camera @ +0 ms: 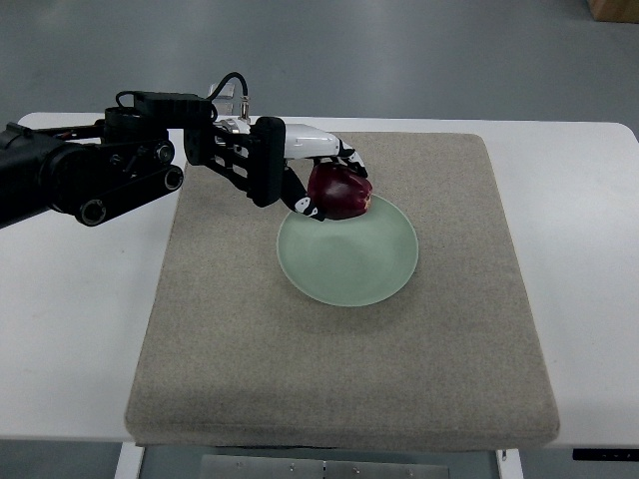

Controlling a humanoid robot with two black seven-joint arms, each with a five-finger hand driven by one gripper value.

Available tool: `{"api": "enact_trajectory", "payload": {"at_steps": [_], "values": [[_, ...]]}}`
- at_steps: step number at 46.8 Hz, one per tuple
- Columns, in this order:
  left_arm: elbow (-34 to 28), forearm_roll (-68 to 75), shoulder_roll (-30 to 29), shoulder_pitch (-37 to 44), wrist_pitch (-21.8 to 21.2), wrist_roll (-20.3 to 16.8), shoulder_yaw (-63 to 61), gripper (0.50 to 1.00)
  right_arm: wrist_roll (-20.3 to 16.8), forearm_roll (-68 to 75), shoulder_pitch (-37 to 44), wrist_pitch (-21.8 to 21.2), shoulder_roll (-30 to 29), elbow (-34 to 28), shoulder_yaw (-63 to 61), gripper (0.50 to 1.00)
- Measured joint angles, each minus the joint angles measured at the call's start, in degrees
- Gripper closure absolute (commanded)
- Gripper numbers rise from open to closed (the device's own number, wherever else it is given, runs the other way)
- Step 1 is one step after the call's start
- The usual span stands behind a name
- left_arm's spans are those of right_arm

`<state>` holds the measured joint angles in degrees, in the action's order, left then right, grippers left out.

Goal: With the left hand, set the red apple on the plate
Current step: 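Carry the held apple with the left hand onto the green plate, then open the left hand fingers and release the apple on the plate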

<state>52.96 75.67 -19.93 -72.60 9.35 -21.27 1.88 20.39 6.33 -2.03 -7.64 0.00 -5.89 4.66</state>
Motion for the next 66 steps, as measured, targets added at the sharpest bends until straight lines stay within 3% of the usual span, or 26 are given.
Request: {"api": "enact_trajectory", "payload": {"at_steps": [11, 23, 29, 33, 41, 49, 66], "values": [[1.5, 0.3, 1.0, 0.8, 0.1, 0.0, -0.5, 0.956, 0.0, 0.0, 0.0, 0.0, 0.0, 0.0, 0.0, 0.536], [1.5, 0.3, 1.9, 2.2, 0.6, 0.0, -1.1, 0.911, 0.0, 0.0, 0.0, 0.0, 0.0, 0.0, 0.0, 0.536], [1.5, 0.3, 1.9, 2.5, 0.6, 0.0, -1.1, 0.752, 0.0, 0.0, 0.0, 0.0, 0.0, 0.0, 0.0, 0.536], [1.5, 0.3, 2.3, 2.6, 0.6, 0.0, -1.1, 0.72, 0.0, 0.0, 0.0, 0.0, 0.0, 0.0, 0.0, 0.536], [1.4, -0.5, 2.3, 2.7, 0.5, 0.0, -1.0, 0.542, 0.0, 0.0, 0.0, 0.0, 0.0, 0.0, 0.0, 0.536], [1.4, -0.8, 2.3, 3.7, 0.4, 0.0, -0.6, 0.508, 0.0, 0.0, 0.0, 0.0, 0.0, 0.0, 0.0, 0.536], [0.9, -1.1, 2.1, 3.8, 0.2, 0.0, -0.5, 0.508, 0.0, 0.0, 0.0, 0.0, 0.0, 0.0, 0.0, 0.536]]}}
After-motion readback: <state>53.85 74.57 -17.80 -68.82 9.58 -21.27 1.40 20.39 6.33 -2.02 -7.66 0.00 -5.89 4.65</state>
